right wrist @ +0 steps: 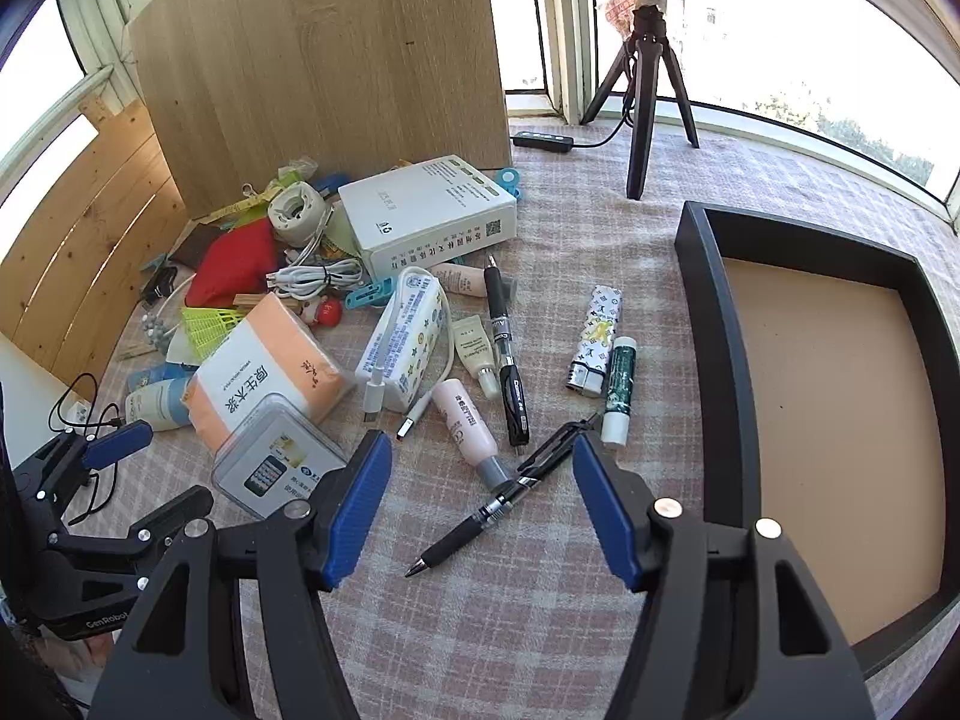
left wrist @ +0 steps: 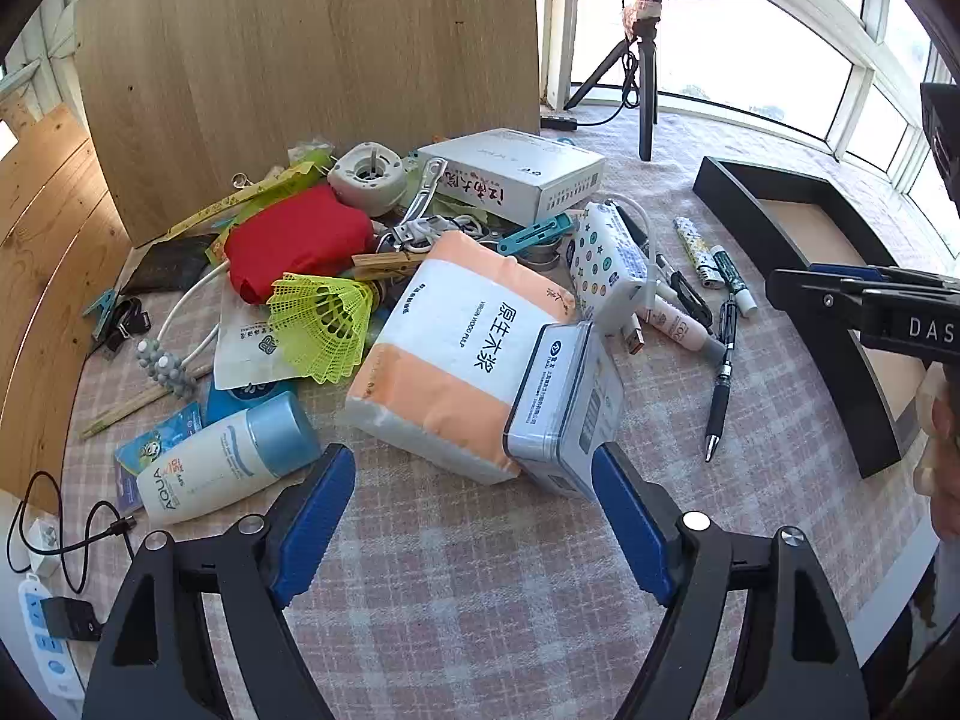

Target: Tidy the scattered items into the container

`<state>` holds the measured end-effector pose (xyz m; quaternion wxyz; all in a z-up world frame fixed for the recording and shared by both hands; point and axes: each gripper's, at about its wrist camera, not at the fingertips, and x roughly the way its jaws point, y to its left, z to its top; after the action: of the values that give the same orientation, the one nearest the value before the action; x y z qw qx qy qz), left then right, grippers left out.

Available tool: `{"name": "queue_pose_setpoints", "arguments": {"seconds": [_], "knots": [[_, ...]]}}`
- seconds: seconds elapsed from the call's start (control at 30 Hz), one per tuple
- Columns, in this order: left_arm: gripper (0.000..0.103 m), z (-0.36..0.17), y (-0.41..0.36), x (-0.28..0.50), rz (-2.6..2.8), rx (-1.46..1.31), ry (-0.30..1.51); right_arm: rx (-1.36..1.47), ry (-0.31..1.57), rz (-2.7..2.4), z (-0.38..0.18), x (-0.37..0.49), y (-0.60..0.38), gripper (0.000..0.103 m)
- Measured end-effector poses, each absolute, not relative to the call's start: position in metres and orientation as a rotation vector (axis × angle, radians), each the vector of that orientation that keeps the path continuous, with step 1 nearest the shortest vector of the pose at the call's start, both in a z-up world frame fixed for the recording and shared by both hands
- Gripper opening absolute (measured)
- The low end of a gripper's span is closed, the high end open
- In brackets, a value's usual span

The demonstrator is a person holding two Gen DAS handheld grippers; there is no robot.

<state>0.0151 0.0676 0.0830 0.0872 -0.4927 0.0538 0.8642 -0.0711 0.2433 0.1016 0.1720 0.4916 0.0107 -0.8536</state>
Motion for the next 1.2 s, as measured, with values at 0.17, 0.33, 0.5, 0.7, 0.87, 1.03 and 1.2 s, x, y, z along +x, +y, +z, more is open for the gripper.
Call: {"name": "queue_pose_setpoints", "arguments": {"seconds": [0.17,0.33,0.5,0.7,0.87,1.03,1.2], "knots": [[0.077,0.081,0.082,0.007,2.533,-1.476,0.189,1.417,0.047,-2.364,0.111,-0.099,0.224,0.062],[0.077,0.078,0.091,-0.002,2.533,-1.486,0.223,1.482,0.063,-2.317,0.103,-0.126,0.206,0.061],[0.077,0.073,0.1,-0.007,2.53,-1.495,0.243,1.583,0.014,-2.264,0.086,-0.154,0.201,0.058],[0.074,0.06,0.114,-0.008,2.527,-1.509,0.294,1.667,0.008,-2.217,0.068,-0.169,0.194,0.04],[0.047,0.058,0.123,-0.007,2.559,-1.48,0.371,1.703,-0.042,-2.15,0.06,-0.173,0.197,0.011],[0.037,0.064,0.121,-0.004,2.569,-1.45,0.309,1.701,-0.114,-2.14,0.062,-0.172,0.209,0.004],[0.027,0.072,0.112,-0.002,2.536,-1.475,0.141,1.657,-0.137,-2.156,0.076,-0.165,0.221,0.004]]}}
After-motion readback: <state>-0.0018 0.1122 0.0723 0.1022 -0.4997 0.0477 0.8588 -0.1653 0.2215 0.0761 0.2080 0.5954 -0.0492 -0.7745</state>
